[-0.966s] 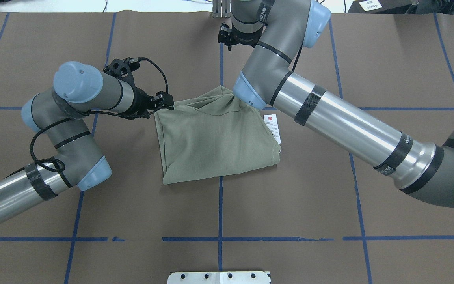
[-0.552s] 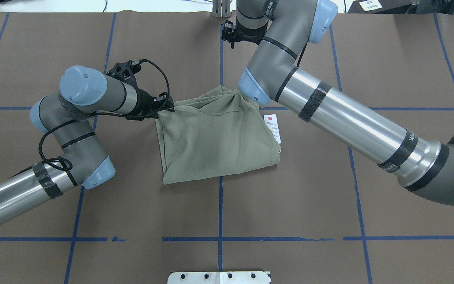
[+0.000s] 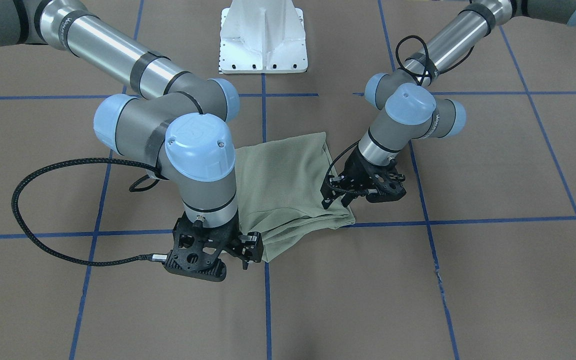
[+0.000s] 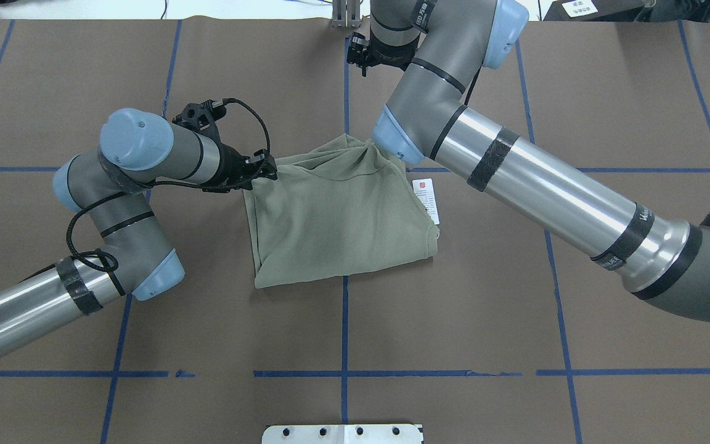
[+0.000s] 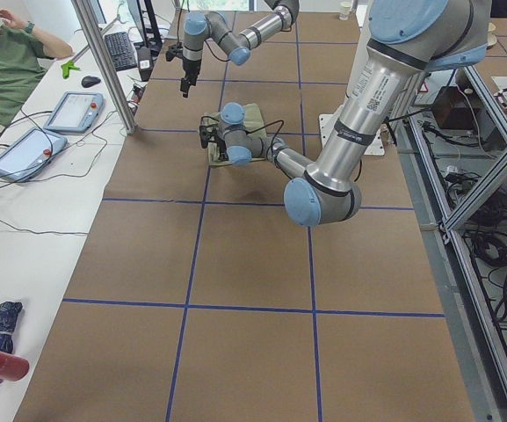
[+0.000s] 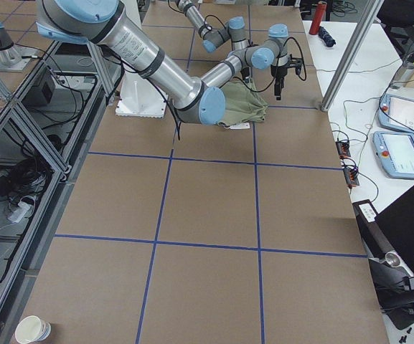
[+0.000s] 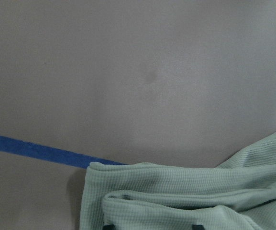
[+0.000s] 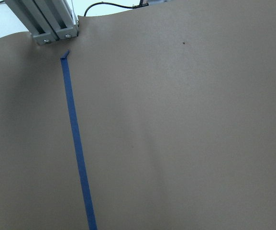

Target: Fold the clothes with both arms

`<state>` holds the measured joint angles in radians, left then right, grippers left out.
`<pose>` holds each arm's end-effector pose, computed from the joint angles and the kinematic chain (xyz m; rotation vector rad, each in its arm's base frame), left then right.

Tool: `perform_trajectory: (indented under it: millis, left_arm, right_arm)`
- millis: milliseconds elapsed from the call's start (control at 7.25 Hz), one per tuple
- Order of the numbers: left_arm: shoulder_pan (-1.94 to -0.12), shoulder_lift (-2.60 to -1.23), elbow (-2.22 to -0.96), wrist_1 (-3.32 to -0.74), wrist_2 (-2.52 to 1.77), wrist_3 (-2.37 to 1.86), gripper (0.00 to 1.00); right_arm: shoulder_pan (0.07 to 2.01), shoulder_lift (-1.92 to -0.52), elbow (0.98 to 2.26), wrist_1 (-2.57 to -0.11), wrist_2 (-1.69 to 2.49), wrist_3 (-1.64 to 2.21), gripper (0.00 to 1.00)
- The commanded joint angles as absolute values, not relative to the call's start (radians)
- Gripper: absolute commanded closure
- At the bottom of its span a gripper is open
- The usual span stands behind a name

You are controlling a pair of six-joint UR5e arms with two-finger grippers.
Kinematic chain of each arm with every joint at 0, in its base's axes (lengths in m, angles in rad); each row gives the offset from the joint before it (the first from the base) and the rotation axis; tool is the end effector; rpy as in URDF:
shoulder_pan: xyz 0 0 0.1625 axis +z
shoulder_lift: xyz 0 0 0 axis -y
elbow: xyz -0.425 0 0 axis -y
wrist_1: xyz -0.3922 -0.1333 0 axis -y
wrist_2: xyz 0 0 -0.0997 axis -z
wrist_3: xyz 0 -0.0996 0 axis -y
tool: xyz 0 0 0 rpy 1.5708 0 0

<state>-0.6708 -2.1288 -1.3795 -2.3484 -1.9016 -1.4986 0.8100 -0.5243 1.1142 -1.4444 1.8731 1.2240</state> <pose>0.4998 -0.5255 0.3306 0.1382 1.1672 -0.3394 -0.4982 -0.6737 0.1633 0.1470 -0.7565 0.3319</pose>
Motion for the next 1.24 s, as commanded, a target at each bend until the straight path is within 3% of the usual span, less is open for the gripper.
perform_trajectory:
  millis: [0,138,276,414,1103]
  left_arm:
    - [-0.661,-2.128,-1.379,-2.347,-1.888,-1.499,0.59]
    - [-0.661,-2.128,-1.379,-2.347,-1.887,-1.499,0.63]
    - [-0.661,-2.128,-1.381,-2.345,-1.887,-1.497,0.74]
    - [-0.661,-2.123,-1.385,-2.344,-1.887,-1.496,1.0]
    - [-0.708,-2.085,-1.399,-2.341,-1.887,-1.336,1.0]
  right_arm:
    - [0.81,-0.525,1.114,-1.445,1.873,1.224,0.0]
    - [0.81,-0.523,1.114,-1.445,1.873,1.224,0.0]
    - [0.81,-0.523,1.114,-1.443,1.873,1.223,0.0]
    - [0.81,-0.523,1.115,-1.443,1.873,1.224,0.0]
    - [0.81,-0.545,1.137,-1.443,1.873,1.223,0.0]
